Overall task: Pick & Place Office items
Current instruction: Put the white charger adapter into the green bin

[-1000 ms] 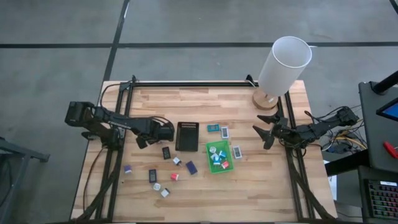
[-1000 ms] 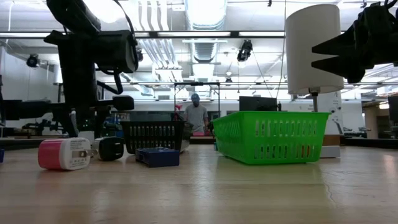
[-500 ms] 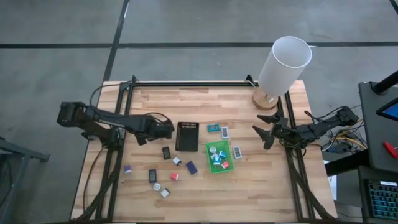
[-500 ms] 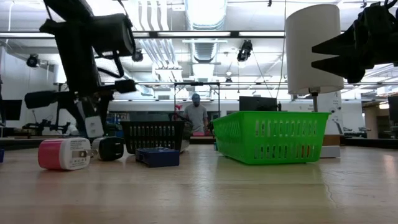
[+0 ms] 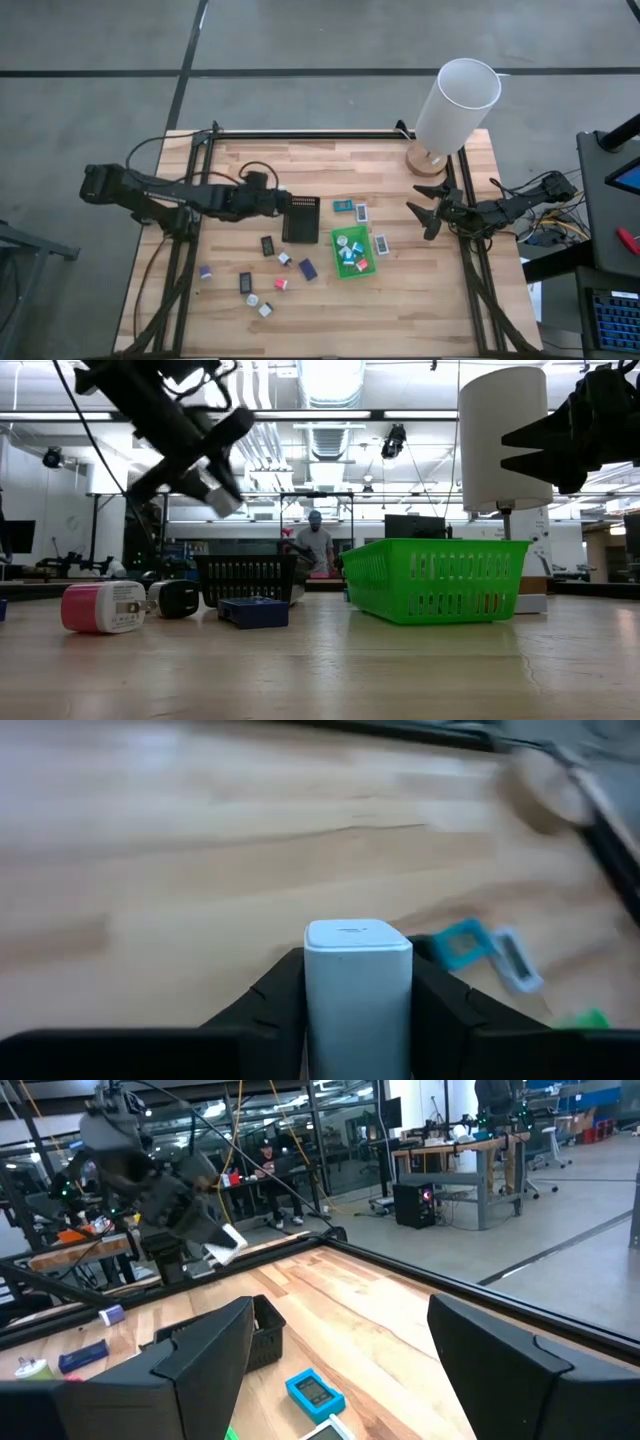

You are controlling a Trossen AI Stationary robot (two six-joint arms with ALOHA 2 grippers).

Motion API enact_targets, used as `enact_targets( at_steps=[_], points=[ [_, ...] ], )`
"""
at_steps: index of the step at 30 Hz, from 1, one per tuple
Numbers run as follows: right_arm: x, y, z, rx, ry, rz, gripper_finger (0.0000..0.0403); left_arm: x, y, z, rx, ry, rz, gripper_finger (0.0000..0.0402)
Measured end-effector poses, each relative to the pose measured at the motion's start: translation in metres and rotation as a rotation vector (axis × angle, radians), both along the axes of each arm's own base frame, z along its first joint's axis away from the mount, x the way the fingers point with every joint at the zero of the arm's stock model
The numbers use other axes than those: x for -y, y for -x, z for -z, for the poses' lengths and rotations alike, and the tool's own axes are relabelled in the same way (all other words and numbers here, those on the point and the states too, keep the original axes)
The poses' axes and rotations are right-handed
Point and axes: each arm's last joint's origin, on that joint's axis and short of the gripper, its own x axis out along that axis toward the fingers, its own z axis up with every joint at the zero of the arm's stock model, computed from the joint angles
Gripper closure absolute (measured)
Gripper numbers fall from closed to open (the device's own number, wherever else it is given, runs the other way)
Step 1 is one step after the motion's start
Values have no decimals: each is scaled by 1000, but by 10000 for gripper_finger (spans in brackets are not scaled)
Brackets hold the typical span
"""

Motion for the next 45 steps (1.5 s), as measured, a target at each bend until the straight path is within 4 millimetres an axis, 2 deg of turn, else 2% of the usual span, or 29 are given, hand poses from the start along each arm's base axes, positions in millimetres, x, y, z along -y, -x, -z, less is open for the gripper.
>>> enact_targets(
  at_steps=[12,15,25,31,45],
  points=[
    [0,0,0,0,0,0,94,10,-28,-24,59,-344,554,277],
    [0,0,0,0,0,0,96,14,-36,-21,96,-429,688,277],
    [0,0,0,0,0,0,108,22,-68,9,172,-591,989,277],
    [0,0,0,0,0,0,102,26,-87,27,258,-611,1059,276],
    [0,0,0,0,0,0,101,32,-134,56,246,-561,1188,275]
  ],
)
